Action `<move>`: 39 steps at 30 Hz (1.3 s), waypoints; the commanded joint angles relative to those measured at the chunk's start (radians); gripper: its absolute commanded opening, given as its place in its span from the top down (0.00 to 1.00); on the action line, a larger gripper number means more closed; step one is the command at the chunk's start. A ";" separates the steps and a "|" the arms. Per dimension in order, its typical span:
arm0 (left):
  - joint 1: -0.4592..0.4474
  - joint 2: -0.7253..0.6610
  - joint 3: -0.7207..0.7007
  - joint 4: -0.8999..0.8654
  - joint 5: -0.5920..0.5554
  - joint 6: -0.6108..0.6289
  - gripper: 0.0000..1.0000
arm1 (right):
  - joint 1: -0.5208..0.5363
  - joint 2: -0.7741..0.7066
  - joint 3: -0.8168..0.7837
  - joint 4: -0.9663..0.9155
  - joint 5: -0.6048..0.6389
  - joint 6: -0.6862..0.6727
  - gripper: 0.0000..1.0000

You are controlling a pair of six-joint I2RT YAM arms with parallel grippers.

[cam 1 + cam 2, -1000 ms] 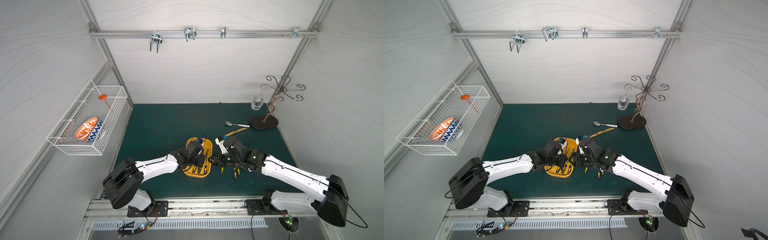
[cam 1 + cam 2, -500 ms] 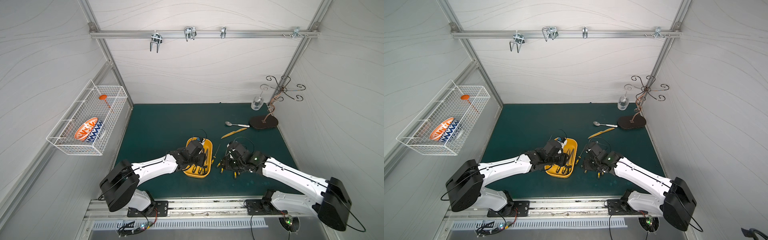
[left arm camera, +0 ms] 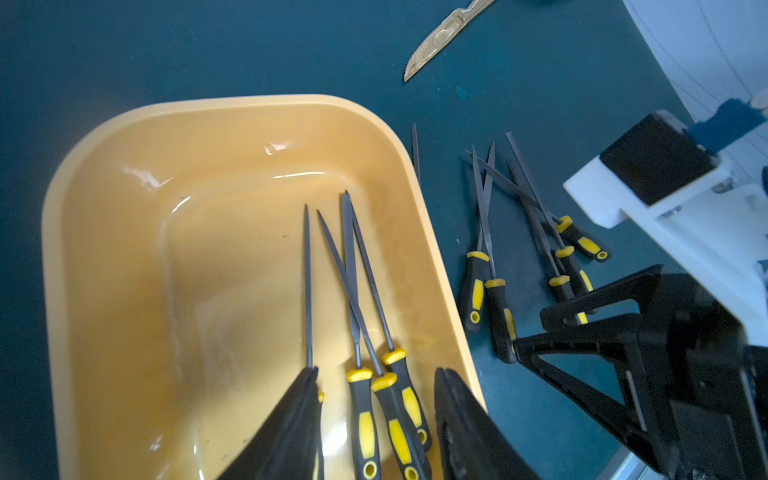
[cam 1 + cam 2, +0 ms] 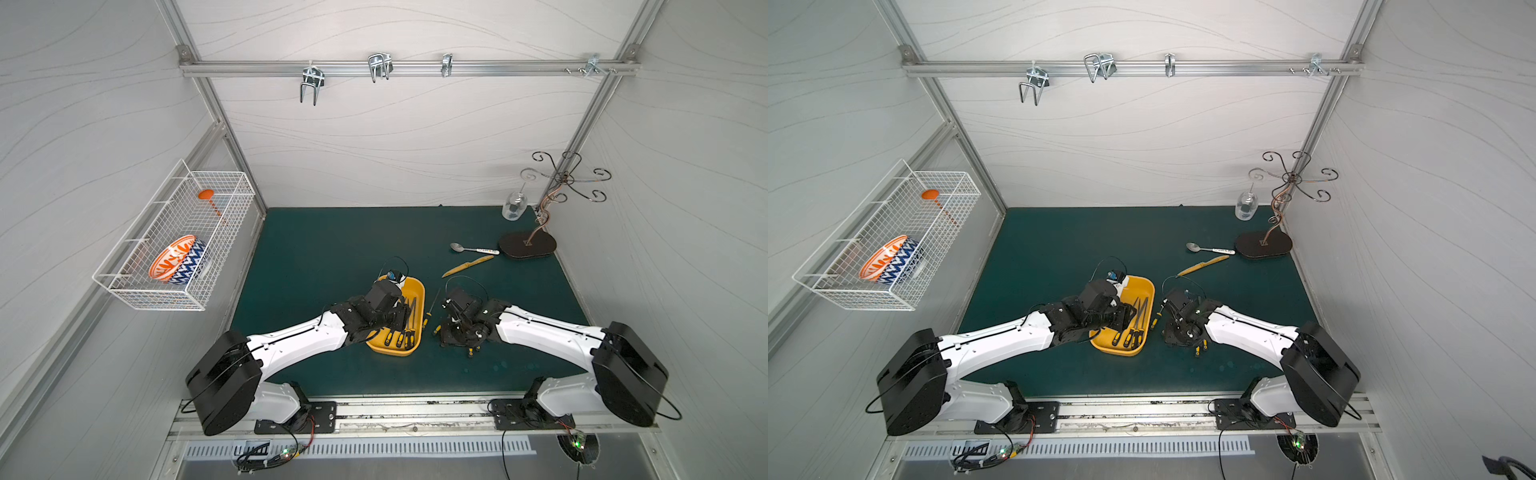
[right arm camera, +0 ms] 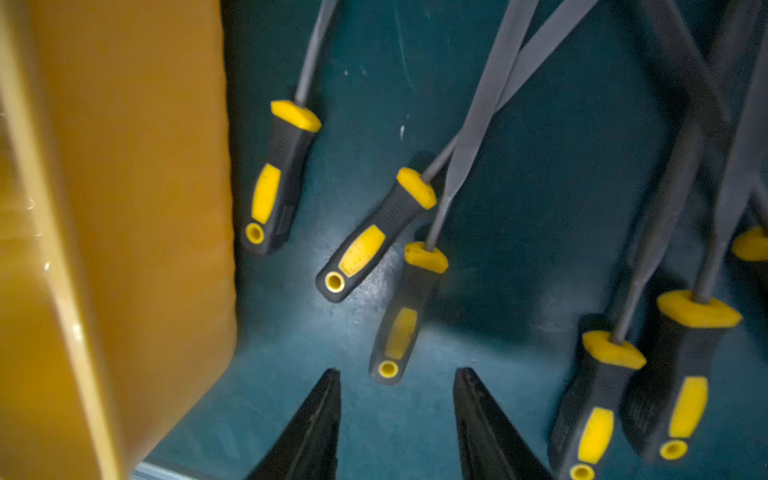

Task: Put the file tool into the storage box
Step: Pick up the file tool from the center of the board, then place the file tool in the storage box.

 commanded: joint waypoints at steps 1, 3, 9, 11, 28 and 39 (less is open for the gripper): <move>-0.005 -0.026 0.004 0.016 -0.023 -0.003 0.50 | 0.012 0.037 0.011 0.012 -0.013 -0.012 0.52; -0.005 -0.031 0.004 0.016 -0.027 -0.003 0.50 | 0.025 0.058 0.003 0.024 -0.006 -0.006 0.53; -0.004 -0.049 0.000 0.017 -0.031 -0.006 0.50 | 0.061 0.145 0.025 0.048 0.026 -0.011 0.59; -0.005 -0.054 0.001 0.015 -0.030 -0.006 0.50 | 0.074 0.178 0.057 0.024 0.047 -0.028 0.71; -0.005 -0.092 0.008 0.110 0.188 -0.038 0.34 | 0.097 -0.151 0.065 0.092 -0.067 -0.041 0.92; -0.004 -0.097 -0.015 0.209 0.261 -0.065 0.33 | 0.111 -0.151 0.159 0.176 -0.229 -0.092 0.91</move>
